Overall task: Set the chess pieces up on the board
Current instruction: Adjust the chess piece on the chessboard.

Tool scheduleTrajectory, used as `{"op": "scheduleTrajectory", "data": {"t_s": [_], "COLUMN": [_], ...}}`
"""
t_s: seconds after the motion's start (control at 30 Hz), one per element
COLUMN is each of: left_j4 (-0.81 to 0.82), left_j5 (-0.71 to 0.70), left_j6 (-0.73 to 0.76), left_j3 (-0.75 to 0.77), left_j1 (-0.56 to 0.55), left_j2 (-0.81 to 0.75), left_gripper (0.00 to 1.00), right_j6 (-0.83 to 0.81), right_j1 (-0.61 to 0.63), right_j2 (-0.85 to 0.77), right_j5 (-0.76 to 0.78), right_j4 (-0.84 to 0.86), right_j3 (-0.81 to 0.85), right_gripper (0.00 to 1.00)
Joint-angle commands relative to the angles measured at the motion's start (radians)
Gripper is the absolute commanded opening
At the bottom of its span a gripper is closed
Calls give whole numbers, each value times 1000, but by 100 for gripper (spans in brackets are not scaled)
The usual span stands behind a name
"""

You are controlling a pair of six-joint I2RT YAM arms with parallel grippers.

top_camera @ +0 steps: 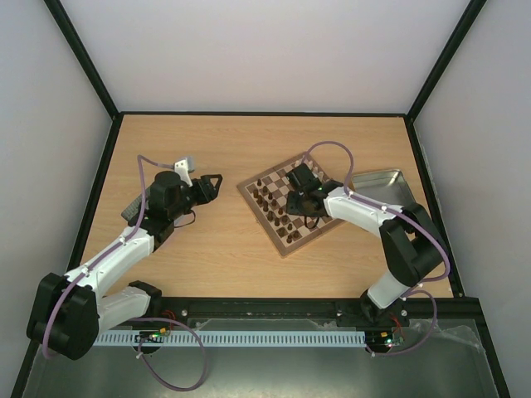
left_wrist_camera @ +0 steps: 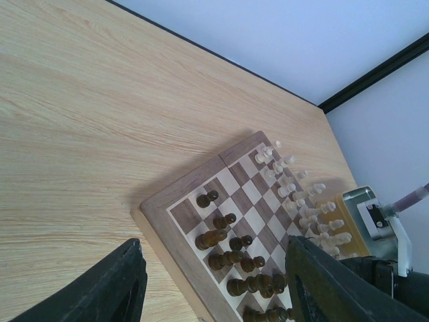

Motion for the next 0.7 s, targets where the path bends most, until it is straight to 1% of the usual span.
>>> {"op": "scheduleTrajectory", "data": {"t_s": [0.0, 0.1, 0.23, 0.33, 0.47, 0.67], "left_j4": [20, 22, 21, 19, 17, 14], "left_j5": [9, 11, 12, 12, 12, 11], "left_j6": [3, 3, 4, 6, 6, 9], "left_j3": [-2, 0, -1, -2, -3, -4], "left_j1": [6, 5, 6, 6, 6, 6], "left_j2": [6, 7, 5, 3, 2, -1], "left_gripper": [59, 59, 59, 59, 59, 59], "right_j6": [14, 19, 28, 29, 29, 39], "right_j1": [-5, -4, -4, -5, -4, -6], "right_j2": [11, 23, 38, 49, 72, 72], "right_j5": [-6, 2, 38, 46, 71, 190], "right_j4": [33, 26, 15, 18, 13, -21], "right_j3": [9, 9, 5, 1, 2, -2], "right_gripper": [34, 33, 26, 22, 20, 19]}}
